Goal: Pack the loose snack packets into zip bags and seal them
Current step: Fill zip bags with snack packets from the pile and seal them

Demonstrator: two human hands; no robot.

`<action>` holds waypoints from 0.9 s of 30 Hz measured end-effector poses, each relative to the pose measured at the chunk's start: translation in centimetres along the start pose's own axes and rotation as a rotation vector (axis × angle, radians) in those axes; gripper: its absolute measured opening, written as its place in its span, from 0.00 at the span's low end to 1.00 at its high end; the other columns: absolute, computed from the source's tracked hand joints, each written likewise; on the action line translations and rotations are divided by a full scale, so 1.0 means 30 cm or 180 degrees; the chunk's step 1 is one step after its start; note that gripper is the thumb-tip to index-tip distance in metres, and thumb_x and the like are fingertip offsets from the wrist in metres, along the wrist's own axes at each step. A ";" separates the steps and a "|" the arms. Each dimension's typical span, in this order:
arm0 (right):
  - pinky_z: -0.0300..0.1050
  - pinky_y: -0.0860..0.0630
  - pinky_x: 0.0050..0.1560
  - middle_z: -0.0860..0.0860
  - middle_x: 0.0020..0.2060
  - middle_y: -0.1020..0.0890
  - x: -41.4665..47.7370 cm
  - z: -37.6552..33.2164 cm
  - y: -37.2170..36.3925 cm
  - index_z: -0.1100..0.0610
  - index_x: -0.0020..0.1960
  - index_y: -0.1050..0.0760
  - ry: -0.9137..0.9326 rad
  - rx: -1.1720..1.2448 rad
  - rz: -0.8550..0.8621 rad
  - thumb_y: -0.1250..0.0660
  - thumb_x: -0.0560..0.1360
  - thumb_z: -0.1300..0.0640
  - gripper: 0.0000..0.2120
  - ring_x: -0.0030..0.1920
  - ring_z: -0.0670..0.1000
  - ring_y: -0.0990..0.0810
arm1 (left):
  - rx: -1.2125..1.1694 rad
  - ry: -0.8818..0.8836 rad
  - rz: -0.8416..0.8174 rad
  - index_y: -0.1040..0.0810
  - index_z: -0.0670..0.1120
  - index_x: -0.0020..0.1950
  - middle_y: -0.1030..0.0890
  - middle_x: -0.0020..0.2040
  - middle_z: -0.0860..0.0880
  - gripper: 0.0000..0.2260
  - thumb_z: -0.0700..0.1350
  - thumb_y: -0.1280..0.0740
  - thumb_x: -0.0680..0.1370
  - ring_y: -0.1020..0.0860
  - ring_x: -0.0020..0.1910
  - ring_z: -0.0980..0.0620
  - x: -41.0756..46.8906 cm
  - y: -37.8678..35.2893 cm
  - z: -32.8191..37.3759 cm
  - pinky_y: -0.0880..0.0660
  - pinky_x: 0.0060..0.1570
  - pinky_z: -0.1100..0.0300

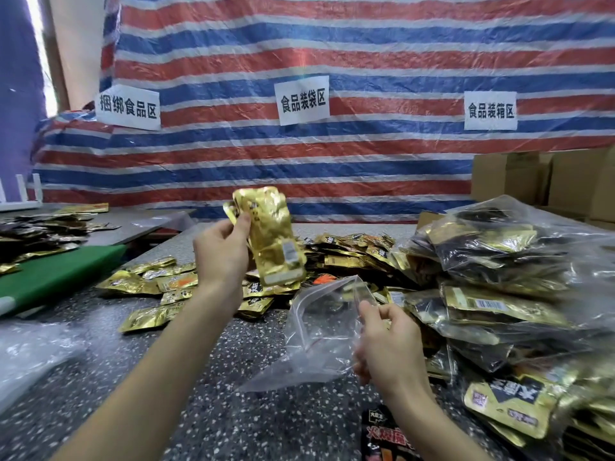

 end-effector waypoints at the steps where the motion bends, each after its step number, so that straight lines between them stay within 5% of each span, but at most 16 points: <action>1: 0.45 0.29 0.26 0.51 0.24 0.23 -0.003 -0.002 -0.001 0.60 0.47 0.28 -0.0059 0.0064 0.0003 0.39 0.82 0.48 0.15 0.22 0.48 0.25 | -0.0155 -0.0148 -0.0185 0.19 0.44 0.44 0.14 0.39 0.51 0.12 0.47 0.37 0.83 0.15 0.40 0.53 -0.014 -0.013 0.044 0.17 0.38 0.48; 4: 0.41 0.30 0.23 0.50 0.22 0.24 -0.010 -0.014 -0.004 0.61 0.47 0.27 -0.0157 0.0230 0.0046 0.40 0.82 0.46 0.17 0.22 0.48 0.26 | -0.0164 -0.0573 -0.0791 0.18 0.45 0.45 0.14 0.40 0.50 0.11 0.47 0.37 0.82 0.15 0.39 0.53 -0.074 -0.056 0.123 0.19 0.33 0.57; 10: 0.42 0.32 0.21 0.49 0.20 0.26 -0.013 -0.025 -0.004 0.61 0.41 0.30 -0.0294 0.0746 0.0264 0.45 0.85 0.53 0.17 0.20 0.49 0.28 | 0.0970 -0.0887 -0.1229 0.19 0.40 0.46 0.15 0.41 0.43 0.10 0.44 0.35 0.81 0.16 0.40 0.46 -0.172 -0.146 0.061 0.18 0.35 0.51; 16: 0.45 0.27 0.23 0.54 0.27 0.24 0.006 -0.030 0.004 0.61 0.44 0.30 -0.0179 0.1003 0.0509 0.46 0.86 0.54 0.16 0.23 0.51 0.25 | 0.0836 -0.0229 -0.1660 0.17 0.40 0.46 0.14 0.44 0.41 0.08 0.42 0.34 0.81 0.15 0.45 0.43 -0.198 -0.179 -0.013 0.19 0.47 0.51; 19: 0.48 0.21 0.31 0.55 0.35 0.22 0.021 -0.027 0.006 0.59 0.43 0.30 -0.0076 0.0979 0.0584 0.46 0.85 0.54 0.15 0.31 0.49 0.22 | 0.1005 0.0120 -0.2083 0.17 0.43 0.47 0.14 0.42 0.47 0.06 0.44 0.31 0.80 0.16 0.41 0.53 -0.207 -0.182 -0.033 0.20 0.39 0.63; 21: 0.44 0.25 0.32 0.54 0.37 0.25 0.027 -0.025 0.006 0.57 0.41 0.30 -0.0020 0.0884 0.0614 0.46 0.85 0.54 0.15 0.35 0.49 0.24 | 0.1222 0.0427 -0.2278 0.18 0.43 0.48 0.14 0.42 0.49 0.06 0.45 0.30 0.78 0.17 0.38 0.57 -0.211 -0.181 -0.047 0.22 0.41 0.60; 27: 0.51 0.31 0.43 0.52 0.37 0.27 0.022 -0.037 0.007 0.57 0.41 0.30 0.0169 0.0693 0.0537 0.46 0.85 0.52 0.17 0.39 0.52 0.29 | 0.1013 0.0990 -0.2414 0.22 0.48 0.47 0.15 0.45 0.48 0.11 0.35 0.25 0.72 0.15 0.44 0.48 -0.182 -0.143 -0.033 0.17 0.36 0.54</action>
Point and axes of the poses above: each hand's wrist, its own x-axis towards the middle knuckle, its own y-axis out of the back of the hand, z = x × y, the point moved 2 cm from there along x, towards the middle knuckle
